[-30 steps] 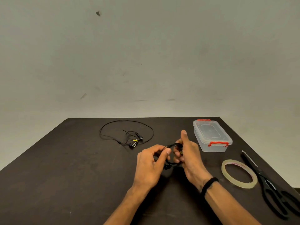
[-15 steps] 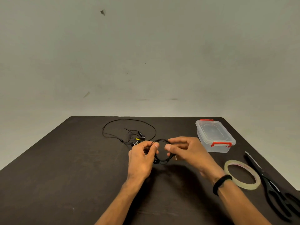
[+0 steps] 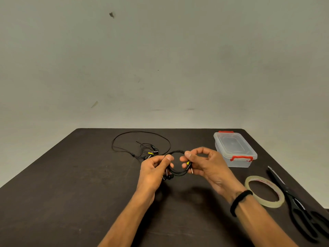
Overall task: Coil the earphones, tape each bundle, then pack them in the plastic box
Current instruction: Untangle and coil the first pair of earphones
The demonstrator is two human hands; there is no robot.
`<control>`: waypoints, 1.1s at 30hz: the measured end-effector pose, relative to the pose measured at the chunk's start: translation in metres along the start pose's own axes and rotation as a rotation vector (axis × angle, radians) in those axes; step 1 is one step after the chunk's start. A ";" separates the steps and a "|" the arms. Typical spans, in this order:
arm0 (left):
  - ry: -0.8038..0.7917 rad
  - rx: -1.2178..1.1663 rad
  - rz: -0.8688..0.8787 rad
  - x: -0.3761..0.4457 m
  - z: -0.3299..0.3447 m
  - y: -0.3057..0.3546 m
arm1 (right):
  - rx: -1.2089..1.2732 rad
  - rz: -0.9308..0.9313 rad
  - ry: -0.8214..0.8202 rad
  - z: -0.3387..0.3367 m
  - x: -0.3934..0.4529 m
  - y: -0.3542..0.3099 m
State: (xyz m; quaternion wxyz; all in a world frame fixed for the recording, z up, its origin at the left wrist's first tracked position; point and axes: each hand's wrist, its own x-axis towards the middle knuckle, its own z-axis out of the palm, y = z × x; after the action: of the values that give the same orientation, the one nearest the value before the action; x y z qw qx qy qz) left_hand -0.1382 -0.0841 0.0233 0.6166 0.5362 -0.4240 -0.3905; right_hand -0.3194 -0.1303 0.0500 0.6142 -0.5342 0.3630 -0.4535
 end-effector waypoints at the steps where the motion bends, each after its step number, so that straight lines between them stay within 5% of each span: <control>1: -0.022 -0.032 -0.025 0.000 0.000 0.001 | -0.028 -0.006 0.010 -0.002 0.000 0.000; 6: -0.099 -0.028 -0.070 0.002 -0.004 0.002 | -0.378 -0.093 0.027 -0.010 0.001 0.003; 11: -0.228 -0.076 -0.079 0.006 -0.012 0.007 | -0.344 -0.113 -0.035 -0.016 0.000 -0.006; 17: -0.280 0.179 0.004 0.011 -0.037 0.014 | -0.374 -0.106 -0.173 -0.018 -0.002 -0.013; 25: -0.141 0.402 0.170 0.019 -0.051 0.012 | -0.445 -0.051 -0.318 -0.018 -0.004 -0.013; 33: -0.116 0.223 0.171 0.011 -0.029 0.014 | -0.289 -0.035 -0.576 -0.016 -0.010 -0.018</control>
State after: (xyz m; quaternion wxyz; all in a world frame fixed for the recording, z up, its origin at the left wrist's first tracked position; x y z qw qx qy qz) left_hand -0.1069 -0.0832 0.0360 0.5587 0.5397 -0.5437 -0.3177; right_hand -0.3408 -0.1264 0.0645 0.6013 -0.7286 0.2258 -0.2380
